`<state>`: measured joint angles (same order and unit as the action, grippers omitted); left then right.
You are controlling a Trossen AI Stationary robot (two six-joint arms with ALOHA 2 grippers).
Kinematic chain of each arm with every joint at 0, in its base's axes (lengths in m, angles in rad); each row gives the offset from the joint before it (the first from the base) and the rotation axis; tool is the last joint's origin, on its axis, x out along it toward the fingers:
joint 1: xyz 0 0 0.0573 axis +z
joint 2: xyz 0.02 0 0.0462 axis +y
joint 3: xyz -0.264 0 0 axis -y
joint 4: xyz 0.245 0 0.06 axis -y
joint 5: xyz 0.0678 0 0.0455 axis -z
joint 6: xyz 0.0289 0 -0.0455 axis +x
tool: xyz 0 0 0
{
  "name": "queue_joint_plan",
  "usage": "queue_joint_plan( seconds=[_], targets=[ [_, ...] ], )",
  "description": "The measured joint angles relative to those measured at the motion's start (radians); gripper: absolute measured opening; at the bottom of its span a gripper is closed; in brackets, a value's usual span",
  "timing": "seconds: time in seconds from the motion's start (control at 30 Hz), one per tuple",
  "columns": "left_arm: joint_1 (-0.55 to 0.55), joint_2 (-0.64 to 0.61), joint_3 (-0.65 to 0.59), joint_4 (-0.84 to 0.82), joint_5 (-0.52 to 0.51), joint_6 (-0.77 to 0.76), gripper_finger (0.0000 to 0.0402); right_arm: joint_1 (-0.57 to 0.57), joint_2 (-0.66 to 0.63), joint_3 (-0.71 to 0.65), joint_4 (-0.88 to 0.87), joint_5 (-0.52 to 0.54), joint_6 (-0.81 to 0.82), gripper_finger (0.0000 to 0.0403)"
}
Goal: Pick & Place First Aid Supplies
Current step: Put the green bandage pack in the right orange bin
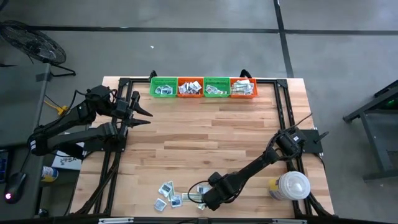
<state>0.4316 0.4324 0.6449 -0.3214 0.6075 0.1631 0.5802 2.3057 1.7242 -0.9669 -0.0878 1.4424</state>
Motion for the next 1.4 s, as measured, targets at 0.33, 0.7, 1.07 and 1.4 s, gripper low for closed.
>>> queue_joint_plan(
  seconds=[0.33, 0.7, 1.07, 1.4],
  targets=[
    [0.0, 0.0, 0.0, 0.0, 0.0, 0.0, 0.0124, -0.04, -0.148, -0.007, -0.151, 0.169, 0.035, 0.0],
    [0.0, 0.0, 0.0, 0.004, 0.004, -0.01, 0.0124, -0.13, -0.263, -0.008, -0.339, 0.227, 0.015, 0.0],
    [0.0, 0.0, 0.0, 0.004, -0.048, -0.011, 0.0124, -0.388, -0.42, -0.006, -0.596, 0.397, -0.238, 0.0],
    [0.0, 0.0, 0.0, 0.004, -0.13, -0.015, 0.0124, -0.785, -0.5, -0.005, -0.588, 0.518, -0.652, 0.0]
  ],
)
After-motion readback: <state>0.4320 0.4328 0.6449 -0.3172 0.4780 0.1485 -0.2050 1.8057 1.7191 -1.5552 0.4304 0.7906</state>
